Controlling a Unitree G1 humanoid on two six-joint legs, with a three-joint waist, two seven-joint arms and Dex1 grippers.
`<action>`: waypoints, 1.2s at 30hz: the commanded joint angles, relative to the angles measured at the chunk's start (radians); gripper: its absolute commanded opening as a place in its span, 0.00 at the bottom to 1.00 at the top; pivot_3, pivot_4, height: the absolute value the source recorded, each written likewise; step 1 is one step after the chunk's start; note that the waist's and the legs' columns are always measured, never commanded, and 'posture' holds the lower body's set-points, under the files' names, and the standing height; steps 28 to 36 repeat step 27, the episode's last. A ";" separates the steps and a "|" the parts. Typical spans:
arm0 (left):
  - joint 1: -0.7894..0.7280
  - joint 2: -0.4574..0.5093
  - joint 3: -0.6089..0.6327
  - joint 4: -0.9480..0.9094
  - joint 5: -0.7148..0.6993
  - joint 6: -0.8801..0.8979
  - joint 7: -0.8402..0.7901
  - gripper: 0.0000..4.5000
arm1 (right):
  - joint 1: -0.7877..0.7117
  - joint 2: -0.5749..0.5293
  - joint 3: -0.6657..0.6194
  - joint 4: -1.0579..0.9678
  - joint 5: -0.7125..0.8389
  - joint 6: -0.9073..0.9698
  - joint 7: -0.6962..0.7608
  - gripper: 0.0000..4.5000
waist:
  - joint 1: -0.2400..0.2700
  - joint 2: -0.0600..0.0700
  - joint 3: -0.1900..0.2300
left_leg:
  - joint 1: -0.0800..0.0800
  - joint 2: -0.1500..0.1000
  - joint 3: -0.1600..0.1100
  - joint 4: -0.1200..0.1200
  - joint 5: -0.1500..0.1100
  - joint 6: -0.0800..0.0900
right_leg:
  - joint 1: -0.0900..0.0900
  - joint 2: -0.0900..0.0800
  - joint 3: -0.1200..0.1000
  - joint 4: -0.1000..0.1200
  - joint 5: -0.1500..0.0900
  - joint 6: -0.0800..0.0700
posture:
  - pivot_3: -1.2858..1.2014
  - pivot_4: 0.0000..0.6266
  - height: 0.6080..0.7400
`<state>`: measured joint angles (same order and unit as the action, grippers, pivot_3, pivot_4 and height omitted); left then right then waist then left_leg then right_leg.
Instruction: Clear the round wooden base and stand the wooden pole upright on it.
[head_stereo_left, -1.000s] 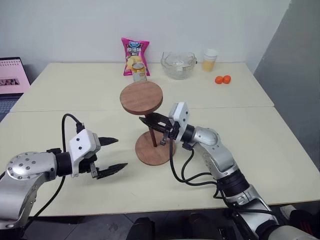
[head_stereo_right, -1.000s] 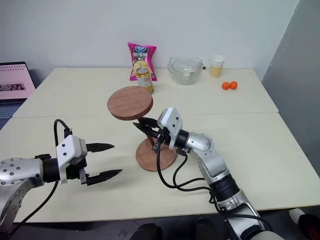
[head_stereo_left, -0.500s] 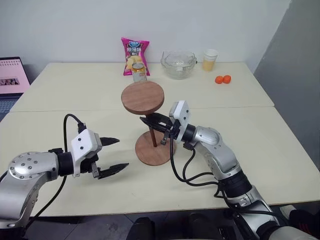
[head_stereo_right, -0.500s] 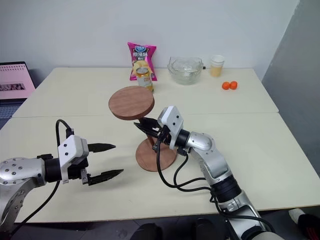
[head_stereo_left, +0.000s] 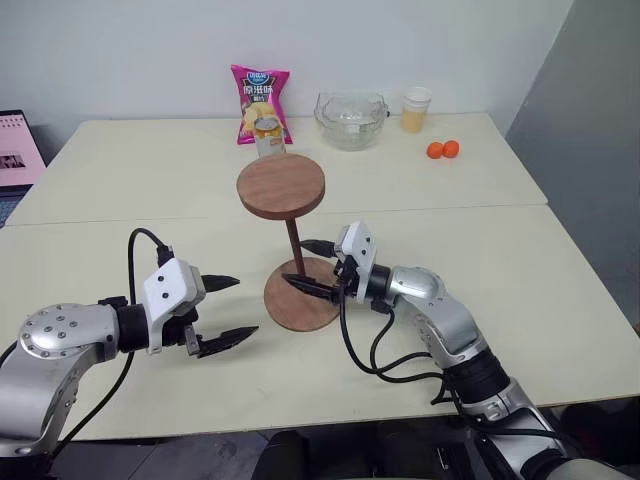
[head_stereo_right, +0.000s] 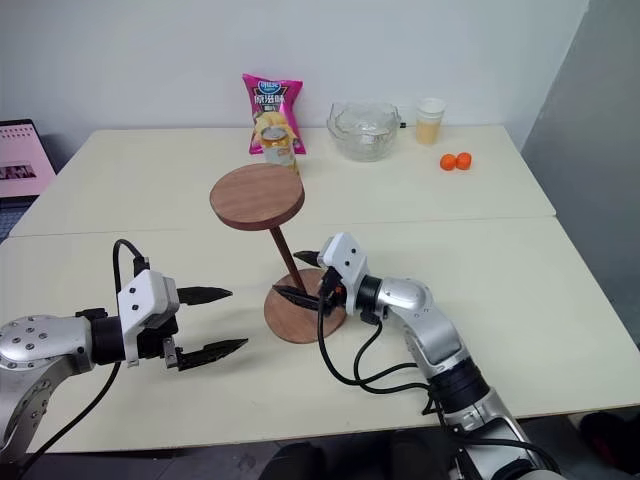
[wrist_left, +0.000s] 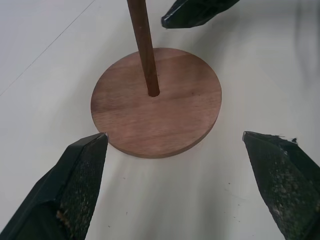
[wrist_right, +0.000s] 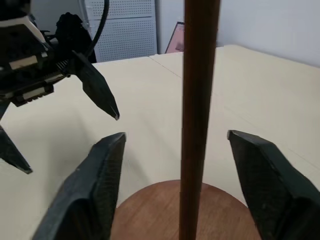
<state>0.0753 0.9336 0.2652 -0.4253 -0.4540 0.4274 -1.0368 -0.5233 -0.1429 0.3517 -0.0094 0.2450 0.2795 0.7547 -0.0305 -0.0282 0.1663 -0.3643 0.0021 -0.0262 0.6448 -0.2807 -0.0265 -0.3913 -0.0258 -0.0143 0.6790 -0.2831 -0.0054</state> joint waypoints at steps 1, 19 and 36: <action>-0.006 -0.012 0.018 -0.032 -0.021 -0.007 0.010 1.00 | 0.001 -0.027 -0.014 -0.077 0.011 0.014 0.028 0.99 | 0.000 0.000 0.000 | 0.000 0.000 0.000 0.000 0.000 0.000 | 0.000 0.000 0.000 0.000 0.000 0.000 | 0.52 0.24 1.00; 0.087 0.058 0.198 -0.049 0.010 0.049 0.038 1.00 | 0.066 -0.533 -0.231 -0.285 0.114 0.061 0.319 0.99 | 0.003 -0.004 0.012 | -0.001 0.000 0.000 0.000 0.000 0.000 | 0.000 0.000 -0.001 -0.001 0.000 0.000 | 0.52 0.24 1.00; 0.059 0.069 0.202 -0.019 0.018 0.045 0.041 1.00 | 0.156 -0.753 -0.352 -0.356 0.238 0.120 0.483 0.99 | 0.009 -0.003 0.015 | -0.001 0.001 0.000 0.000 0.000 0.000 | 0.002 0.000 -0.001 -0.004 -0.001 0.001 | 0.52 0.24 1.00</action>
